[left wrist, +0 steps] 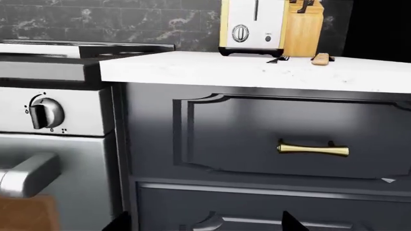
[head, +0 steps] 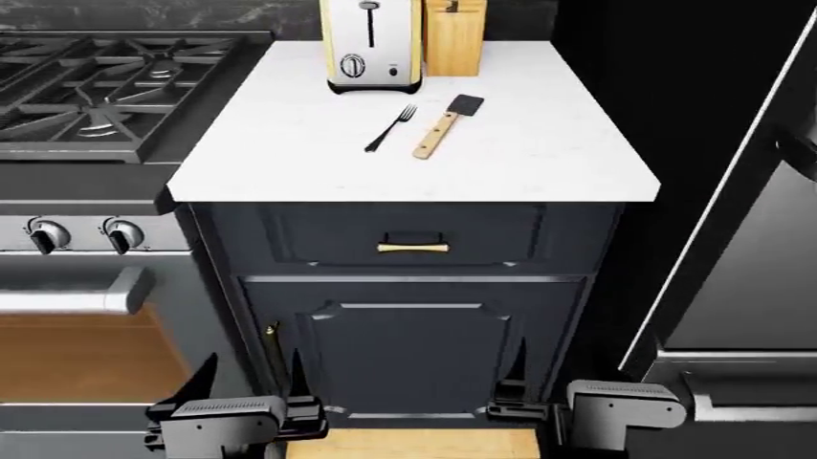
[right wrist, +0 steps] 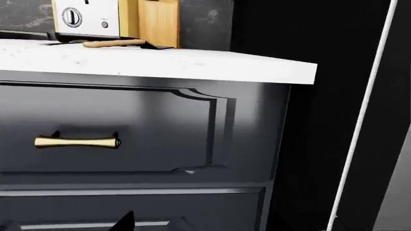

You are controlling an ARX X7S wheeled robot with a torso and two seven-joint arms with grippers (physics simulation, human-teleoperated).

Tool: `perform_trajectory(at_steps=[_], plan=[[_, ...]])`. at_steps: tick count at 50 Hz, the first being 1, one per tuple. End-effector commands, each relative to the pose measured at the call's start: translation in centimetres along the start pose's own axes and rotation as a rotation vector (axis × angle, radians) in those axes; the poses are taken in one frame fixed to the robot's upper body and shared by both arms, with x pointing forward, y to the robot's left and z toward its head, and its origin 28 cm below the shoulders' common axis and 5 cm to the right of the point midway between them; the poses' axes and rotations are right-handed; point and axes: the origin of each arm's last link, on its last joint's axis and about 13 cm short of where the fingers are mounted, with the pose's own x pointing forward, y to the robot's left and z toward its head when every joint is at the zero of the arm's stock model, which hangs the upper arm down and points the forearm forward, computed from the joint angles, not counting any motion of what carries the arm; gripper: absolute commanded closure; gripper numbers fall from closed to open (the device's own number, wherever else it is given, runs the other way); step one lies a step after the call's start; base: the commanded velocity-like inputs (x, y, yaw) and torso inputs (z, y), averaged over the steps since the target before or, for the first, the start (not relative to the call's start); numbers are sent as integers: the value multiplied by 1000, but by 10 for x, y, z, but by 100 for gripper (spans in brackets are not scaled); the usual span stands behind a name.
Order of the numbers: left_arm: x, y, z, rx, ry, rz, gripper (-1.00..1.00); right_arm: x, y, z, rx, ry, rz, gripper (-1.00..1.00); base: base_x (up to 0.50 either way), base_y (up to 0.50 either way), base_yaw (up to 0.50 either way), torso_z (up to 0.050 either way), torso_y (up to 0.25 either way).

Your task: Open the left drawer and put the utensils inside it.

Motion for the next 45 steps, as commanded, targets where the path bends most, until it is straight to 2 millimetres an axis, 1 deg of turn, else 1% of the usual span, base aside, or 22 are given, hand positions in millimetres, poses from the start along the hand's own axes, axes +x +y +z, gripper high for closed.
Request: perform_trajectory(at_steps=[1, 20, 33, 42, 45], plan=[[-1, 0, 0, 1, 4, 4, -100, 0, 0, -1, 1, 0, 0, -100, 0, 500, 0, 0, 0], [-3, 2, 0, -3, 1, 5, -100, -1, 0, 1, 1, -4, -1, -100, 46, 500, 0, 0, 0], [-2, -3, 5, 4, 8, -7, -100, -1, -3, 2, 17, -8, -7, -100, 89, 500, 0, 0, 0], [0, -5, 6, 12, 29, -21, -100, 2, -4, 1, 32, -5, -20, -100, 140, 500, 0, 0, 0], [0, -7, 8, 22, 35, -38, -100, 3, -6, -3, 56, 2, -7, -100, 0, 0, 0, 0, 0]])
